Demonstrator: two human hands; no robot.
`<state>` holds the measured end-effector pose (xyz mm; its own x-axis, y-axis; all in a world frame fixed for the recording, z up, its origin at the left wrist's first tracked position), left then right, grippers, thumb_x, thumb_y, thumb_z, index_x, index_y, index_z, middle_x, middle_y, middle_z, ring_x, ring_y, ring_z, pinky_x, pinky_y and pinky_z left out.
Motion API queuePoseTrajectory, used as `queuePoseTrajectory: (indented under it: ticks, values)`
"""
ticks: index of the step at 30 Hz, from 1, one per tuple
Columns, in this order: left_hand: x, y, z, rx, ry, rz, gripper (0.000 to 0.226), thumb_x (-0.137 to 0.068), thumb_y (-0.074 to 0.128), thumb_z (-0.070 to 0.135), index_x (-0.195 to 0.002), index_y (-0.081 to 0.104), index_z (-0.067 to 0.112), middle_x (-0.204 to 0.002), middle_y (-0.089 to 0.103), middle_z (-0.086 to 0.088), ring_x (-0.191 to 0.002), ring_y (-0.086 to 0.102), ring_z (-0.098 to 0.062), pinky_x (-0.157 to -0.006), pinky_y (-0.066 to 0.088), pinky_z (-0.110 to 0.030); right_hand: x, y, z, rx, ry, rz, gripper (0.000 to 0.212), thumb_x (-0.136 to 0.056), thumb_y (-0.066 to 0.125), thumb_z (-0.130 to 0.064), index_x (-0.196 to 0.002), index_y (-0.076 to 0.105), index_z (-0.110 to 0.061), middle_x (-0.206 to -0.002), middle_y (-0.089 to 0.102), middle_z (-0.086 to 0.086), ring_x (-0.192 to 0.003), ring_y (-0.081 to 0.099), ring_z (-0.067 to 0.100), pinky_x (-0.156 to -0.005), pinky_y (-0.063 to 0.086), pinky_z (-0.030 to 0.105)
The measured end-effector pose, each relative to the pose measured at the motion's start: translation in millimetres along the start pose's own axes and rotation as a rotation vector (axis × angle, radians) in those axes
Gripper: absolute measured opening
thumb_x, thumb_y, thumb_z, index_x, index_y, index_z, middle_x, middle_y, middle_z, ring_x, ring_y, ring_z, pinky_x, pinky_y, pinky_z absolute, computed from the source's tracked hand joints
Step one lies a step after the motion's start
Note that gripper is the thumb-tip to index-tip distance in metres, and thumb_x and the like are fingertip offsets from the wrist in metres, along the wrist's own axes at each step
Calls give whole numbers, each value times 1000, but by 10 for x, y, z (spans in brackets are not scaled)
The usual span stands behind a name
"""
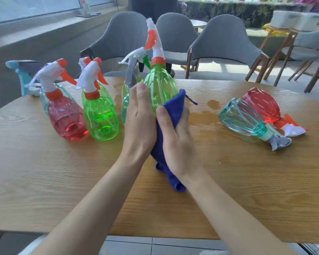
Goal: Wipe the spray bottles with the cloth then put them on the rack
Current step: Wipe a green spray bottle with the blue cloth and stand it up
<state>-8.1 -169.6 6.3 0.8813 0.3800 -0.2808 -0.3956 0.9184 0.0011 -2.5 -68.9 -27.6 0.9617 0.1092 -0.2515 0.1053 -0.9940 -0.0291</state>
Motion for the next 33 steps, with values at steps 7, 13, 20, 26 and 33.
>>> queuePoseTrajectory:
  ticks: [7,13,20,26,33]
  values:
    - [120,56,-120,-76,-3,-224,27,-119,29,38,-110,54,45,-94,59,53,-97,47,38,-84,31,7,-262,-290,-27,-383,211,26,51,-90,74,-60,-113,69,-15,-109,61,12,-101,58,29,-96,45,48]
    - [59,76,-127,280,-304,-266,47,-116,39,44,-109,80,21,-112,82,2,-108,77,-12,-104,55,-37,-236,-253,16,-609,294,-96,58,-96,67,-57,-131,72,-11,-127,75,14,-112,72,30,-97,54,46]
    - [-10,-17,-82,-19,-40,-206,32,-117,30,45,-126,59,39,-124,62,37,-110,48,24,-103,35,-8,-178,-177,31,-413,240,-71,47,-81,74,-72,-109,80,-35,-107,72,3,-102,63,35,-108,44,72]
    - [10,40,-236,16,-189,-458,48,-112,36,59,-123,69,27,-122,75,14,-118,68,-3,-107,51,-36,-239,-339,49,-523,294,-48,49,-92,75,-52,-120,76,-11,-118,75,18,-108,72,37,-109,52,60]
    - [65,49,-136,278,-324,-471,55,-111,37,57,-138,69,21,-124,79,-1,-110,75,-16,-86,56,-36,-199,-288,3,-589,270,-83,51,-94,69,-52,-126,74,-13,-125,75,16,-116,73,33,-107,54,53]
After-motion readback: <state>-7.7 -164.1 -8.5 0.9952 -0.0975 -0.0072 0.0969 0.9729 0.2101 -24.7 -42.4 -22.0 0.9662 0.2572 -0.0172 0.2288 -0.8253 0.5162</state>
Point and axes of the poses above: each hand's wrist, its own x-axis away from the middle knuckle, its own y-axis out of the palm, z = x × y, the point moved 4 cm from there along -x, towards the middle knuckle
